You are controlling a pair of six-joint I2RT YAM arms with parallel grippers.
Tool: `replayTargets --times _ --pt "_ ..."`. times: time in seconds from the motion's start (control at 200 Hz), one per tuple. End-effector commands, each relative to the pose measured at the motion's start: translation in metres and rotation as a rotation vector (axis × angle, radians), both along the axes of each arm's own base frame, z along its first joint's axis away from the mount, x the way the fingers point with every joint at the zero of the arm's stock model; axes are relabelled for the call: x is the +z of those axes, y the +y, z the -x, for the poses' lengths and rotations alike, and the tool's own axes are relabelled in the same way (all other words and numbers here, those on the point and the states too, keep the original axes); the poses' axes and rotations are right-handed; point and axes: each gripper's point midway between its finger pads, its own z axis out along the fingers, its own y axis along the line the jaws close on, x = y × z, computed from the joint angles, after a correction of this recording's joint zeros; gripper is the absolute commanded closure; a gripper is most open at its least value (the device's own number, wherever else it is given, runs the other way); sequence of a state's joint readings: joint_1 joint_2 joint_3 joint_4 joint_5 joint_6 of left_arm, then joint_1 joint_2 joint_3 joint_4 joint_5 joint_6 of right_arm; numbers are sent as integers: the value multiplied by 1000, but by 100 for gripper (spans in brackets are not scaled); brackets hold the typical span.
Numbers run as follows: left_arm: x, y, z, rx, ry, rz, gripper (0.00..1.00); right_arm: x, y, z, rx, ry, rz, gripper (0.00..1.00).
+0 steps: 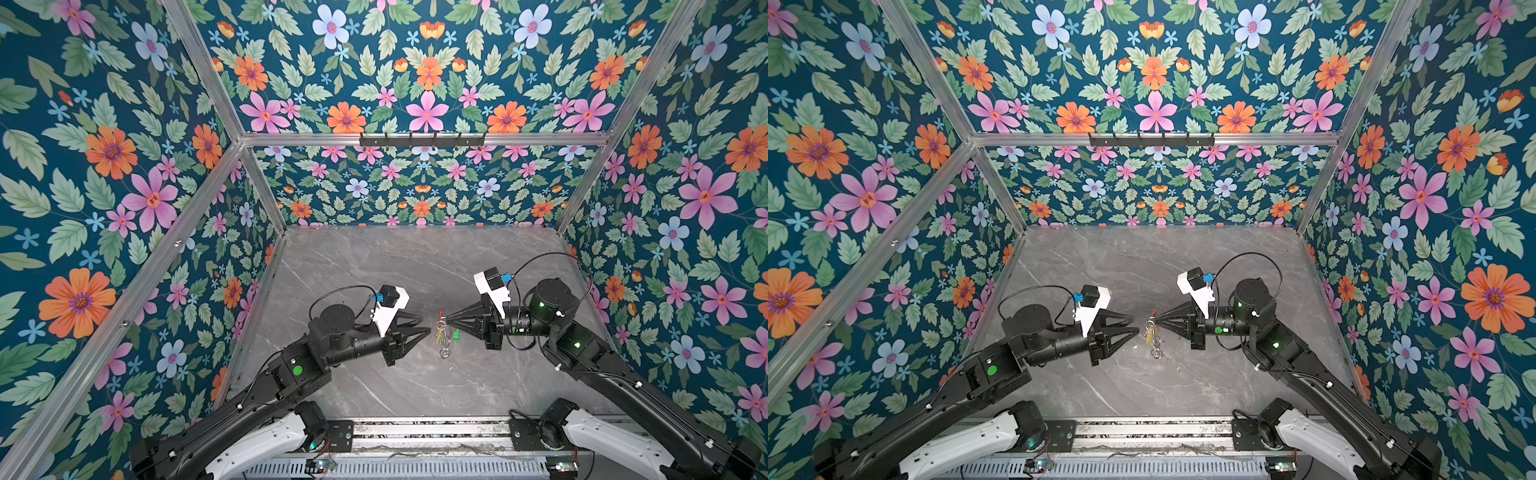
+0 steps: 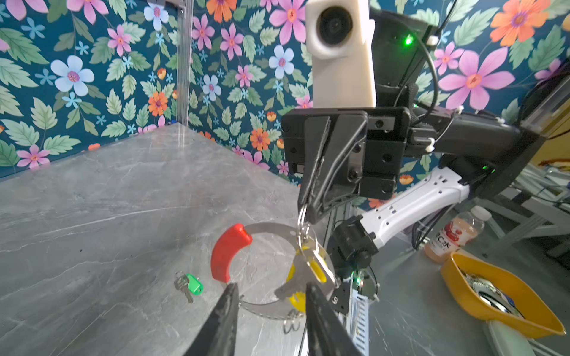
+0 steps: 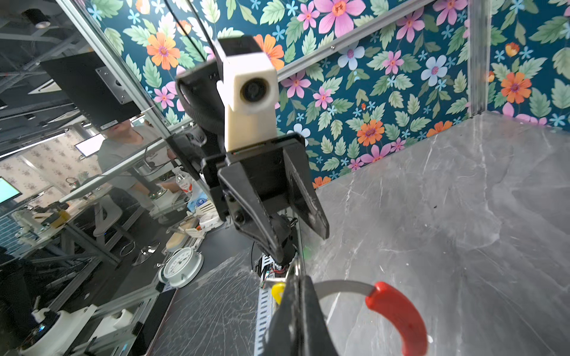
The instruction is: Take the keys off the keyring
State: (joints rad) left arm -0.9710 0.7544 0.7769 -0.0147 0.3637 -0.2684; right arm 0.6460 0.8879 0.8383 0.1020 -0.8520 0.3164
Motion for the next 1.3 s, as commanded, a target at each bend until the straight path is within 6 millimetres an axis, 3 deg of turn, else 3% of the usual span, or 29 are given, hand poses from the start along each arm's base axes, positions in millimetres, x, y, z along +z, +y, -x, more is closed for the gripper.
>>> replayTargets --times 0.0,0.245,0.735,0.9,1.12,1.295 --pt "38 2 -5 49 -66 187 62 18 -2 -6 -46 -32 -63 100" --pt "28 -1 -8 144 -119 174 58 15 -3 -11 -74 -21 -62 100" --pt "28 -18 -4 81 -136 160 56 17 -2 -11 -66 -12 -66 100" --pt "20 -23 -6 76 -121 122 65 17 -1 -10 -59 -12 -64 100" --pt "18 -22 -1 54 -107 127 58 16 0 -11 -58 -13 -63 100" --pt "10 -24 -5 68 -95 98 70 18 0 -10 -53 -16 -68 100"
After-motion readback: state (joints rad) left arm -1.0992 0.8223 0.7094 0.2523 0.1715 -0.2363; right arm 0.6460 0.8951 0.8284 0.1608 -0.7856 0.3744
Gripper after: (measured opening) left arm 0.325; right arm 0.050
